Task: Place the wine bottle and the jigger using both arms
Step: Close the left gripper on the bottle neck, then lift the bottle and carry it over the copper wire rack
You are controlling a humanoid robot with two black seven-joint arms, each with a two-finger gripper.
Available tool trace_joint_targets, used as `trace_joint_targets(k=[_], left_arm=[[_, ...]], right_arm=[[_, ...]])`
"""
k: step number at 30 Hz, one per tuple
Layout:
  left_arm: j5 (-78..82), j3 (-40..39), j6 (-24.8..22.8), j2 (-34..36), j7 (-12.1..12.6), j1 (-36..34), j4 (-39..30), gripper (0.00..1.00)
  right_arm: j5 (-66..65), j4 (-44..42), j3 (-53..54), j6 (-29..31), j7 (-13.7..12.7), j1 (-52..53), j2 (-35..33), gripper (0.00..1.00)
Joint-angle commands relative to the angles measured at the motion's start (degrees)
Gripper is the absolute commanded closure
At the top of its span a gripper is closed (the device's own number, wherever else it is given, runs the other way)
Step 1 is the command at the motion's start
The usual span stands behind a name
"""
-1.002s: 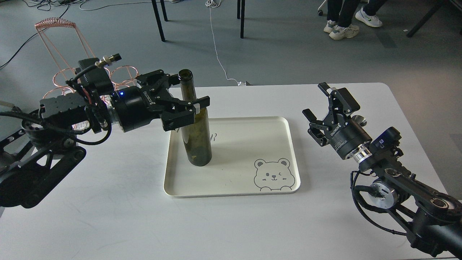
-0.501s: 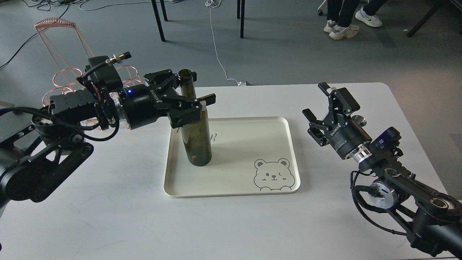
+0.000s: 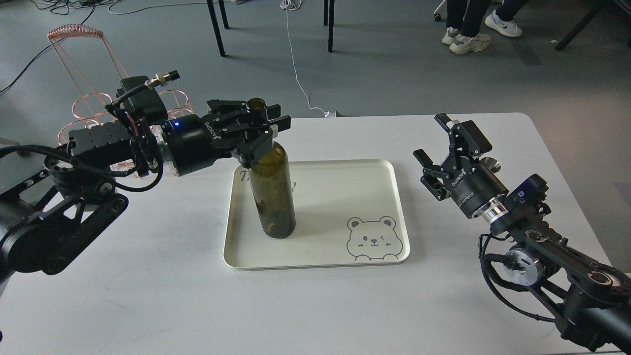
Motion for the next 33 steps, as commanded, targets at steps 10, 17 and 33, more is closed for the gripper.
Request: trace_joint_targets(k=[10,17,33], left_arm=[[-13.5,0.1,-1.9,6.0,0.0,-17.9,5.5,0.81],[-14.6,0.2,-3.2,8.9,0.0,-22.8,15.8,0.81],[-14.6,5.5,0.1,13.3,0.0,-25.0,30.7,0.81]], right_arm=[[0.0,0.0,-0.1,-1.3,0.0,0.0,0.0,0.01],[0.0,0.0,-0.1,-1.3,0.0,0.0,0.0,0.01],[-0.1,0.0,-0.1,-1.4,0.0,-0.1,-0.2,0.01]])
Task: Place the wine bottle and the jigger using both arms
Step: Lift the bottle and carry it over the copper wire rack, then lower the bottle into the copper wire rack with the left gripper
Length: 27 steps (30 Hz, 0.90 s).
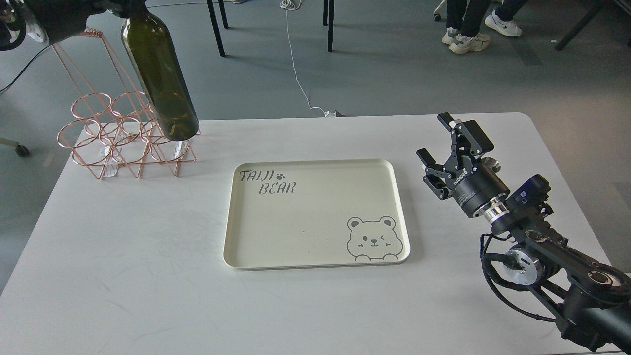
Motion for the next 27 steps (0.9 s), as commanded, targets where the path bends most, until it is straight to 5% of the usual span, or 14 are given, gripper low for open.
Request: trace_joint_targets(k=[1,27], left_arm=[[-0.1,0.1,1.0,-0.1,0.0,-0.2,1.9,0.80],[-0.1,3.1,3.9,-1.2,0.0,0.1,6.5,0.79]], right_arm=[[0.0,0.0,0.0,0.0,0.0,-0.1,-0.1,0.01],[0.0,0.2,0.0,0.0,0.0,-0.5,-0.3,0.01]])
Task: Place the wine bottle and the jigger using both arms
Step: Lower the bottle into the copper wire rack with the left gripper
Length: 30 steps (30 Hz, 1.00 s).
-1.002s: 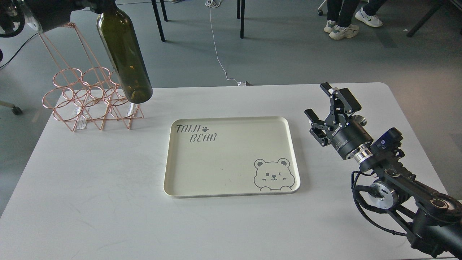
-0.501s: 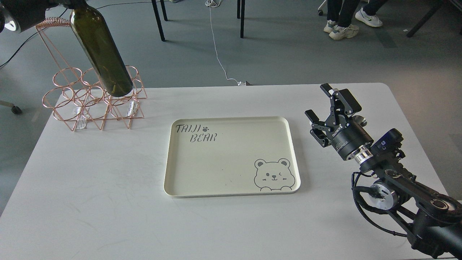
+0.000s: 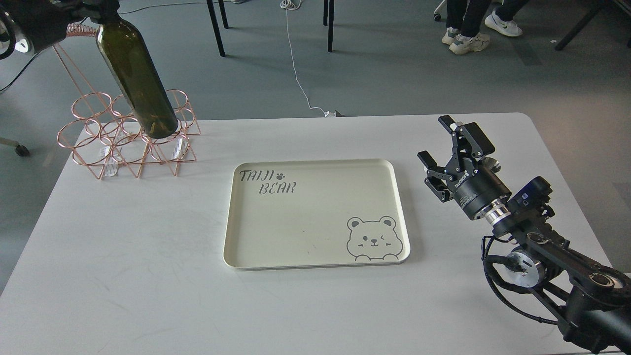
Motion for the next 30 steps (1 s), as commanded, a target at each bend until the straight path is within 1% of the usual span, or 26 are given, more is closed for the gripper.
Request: trace_joint_targets(k=[1,7,12,30], left_arm=[[0.0,0.0,0.1,-0.5,0.0,0.1,0.6,0.79],[0.2,0.3,1.5,-1.0,0.0,0.4,1.4,0.79],[0.2,1.9,2.1,-0.9,0.0,0.4,1.5,0.79],[0.6,2.1,2.1,-0.7,0.0,0.6,1.5,0.78]], right_arm=[[0.0,0.1,0.0,0.0,0.0,0.0,0.0,0.01],[0.0,0.1,0.1,-0.1,0.0,-0.1,-0.1,0.01],[0.0,0.1,0.1,-0.8,0.0,-0.1,0.0,0.01],[0.0,0.1,0.1,-0.8,0.0,-0.1,0.0,0.01]])
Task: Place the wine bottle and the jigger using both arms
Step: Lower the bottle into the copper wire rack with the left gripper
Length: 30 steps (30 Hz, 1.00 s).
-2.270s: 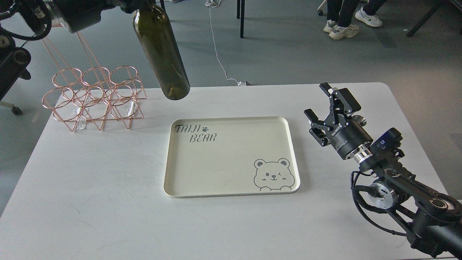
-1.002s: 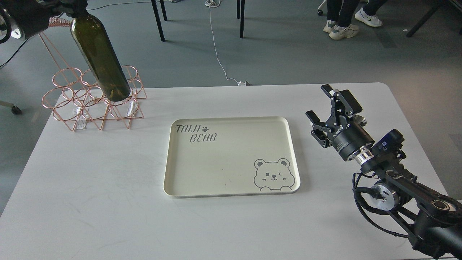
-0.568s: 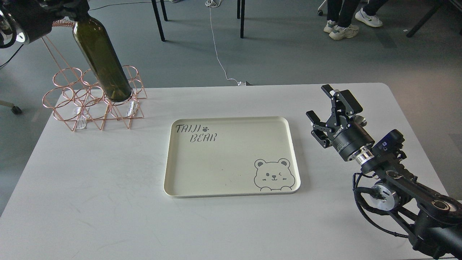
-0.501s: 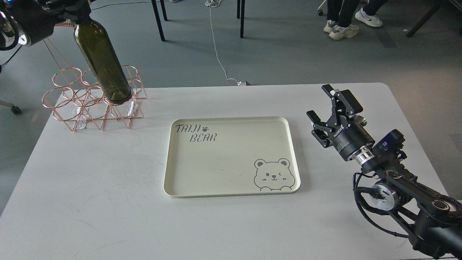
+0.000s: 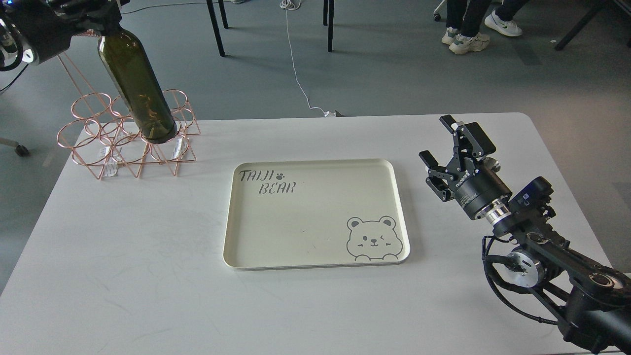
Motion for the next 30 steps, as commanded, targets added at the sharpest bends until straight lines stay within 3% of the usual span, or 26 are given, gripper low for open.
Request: trace_joint_targets(k=[1,30], left_arm=[[0.0,0.1,0.0,-0.4,0.0,0.1,0.0,0.78],[-0.5,1.9,0.3,-5.4,0.0,0.9,6.0,0.75]], right_arm=[[0.0,0.0,0.0,0.0,0.0,0.0,0.0,0.01],[0.0,0.0,0.3,0.0,0.0,-0.1,0.0,0.01]])
